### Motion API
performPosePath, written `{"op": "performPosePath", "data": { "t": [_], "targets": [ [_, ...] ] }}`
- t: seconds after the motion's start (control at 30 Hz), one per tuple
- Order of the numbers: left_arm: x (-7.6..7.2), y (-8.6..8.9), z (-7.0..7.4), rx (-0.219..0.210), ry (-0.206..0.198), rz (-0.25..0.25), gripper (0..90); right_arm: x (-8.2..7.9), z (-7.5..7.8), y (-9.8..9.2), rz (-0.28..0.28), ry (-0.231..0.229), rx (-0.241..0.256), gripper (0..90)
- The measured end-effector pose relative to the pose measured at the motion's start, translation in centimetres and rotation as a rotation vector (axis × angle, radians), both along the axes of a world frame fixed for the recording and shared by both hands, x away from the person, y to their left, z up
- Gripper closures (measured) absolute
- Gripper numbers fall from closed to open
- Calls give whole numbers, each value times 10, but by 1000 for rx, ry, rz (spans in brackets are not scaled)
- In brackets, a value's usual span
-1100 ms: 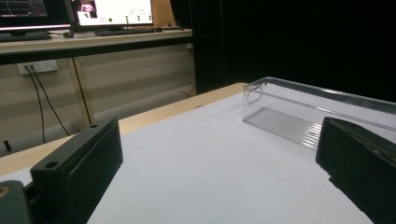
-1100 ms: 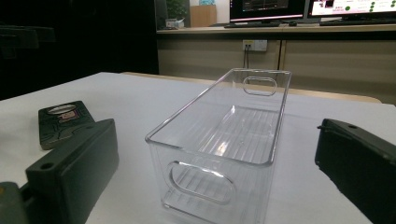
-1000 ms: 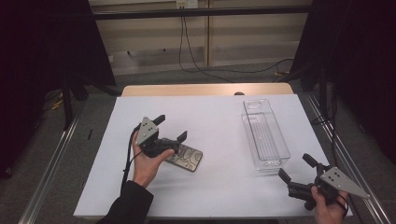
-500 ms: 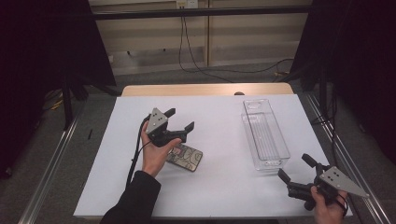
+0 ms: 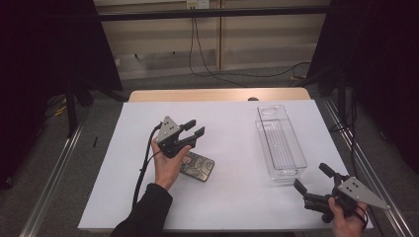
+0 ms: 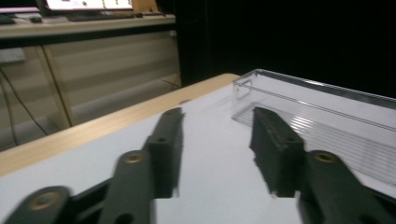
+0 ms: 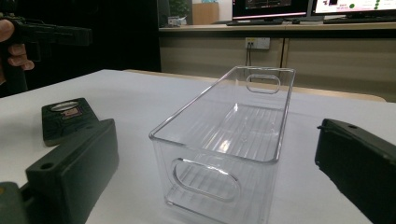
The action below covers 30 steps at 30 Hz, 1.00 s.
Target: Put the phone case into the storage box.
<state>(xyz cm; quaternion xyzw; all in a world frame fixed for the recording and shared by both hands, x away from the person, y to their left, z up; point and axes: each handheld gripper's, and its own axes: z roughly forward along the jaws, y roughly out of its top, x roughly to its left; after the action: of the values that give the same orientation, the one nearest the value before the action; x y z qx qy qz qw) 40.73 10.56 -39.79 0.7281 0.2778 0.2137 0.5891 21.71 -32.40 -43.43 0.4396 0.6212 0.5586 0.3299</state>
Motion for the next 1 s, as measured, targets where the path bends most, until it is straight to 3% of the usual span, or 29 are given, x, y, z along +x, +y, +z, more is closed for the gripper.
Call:
{"op": "performPosePath", "data": {
  "t": [0.17,0.27,0.5,0.8,1.0],
  "targets": [
    [2,0,-1,15,25,-31,633,0,0,0,-1,0,0,0],
    [2,1,-3,13,44,-39,727,0,0,0,-1,-1,-1,0],
    [2,0,-2,14,42,-79,900,0,0,0,-2,0,0,0],
    [3,0,-2,20,88,-88,900,0,0,0,-1,1,0,0],
    [6,-5,-5,78,146,-94,898,0,0,0,-4,2,-1,0]
  ]
}}
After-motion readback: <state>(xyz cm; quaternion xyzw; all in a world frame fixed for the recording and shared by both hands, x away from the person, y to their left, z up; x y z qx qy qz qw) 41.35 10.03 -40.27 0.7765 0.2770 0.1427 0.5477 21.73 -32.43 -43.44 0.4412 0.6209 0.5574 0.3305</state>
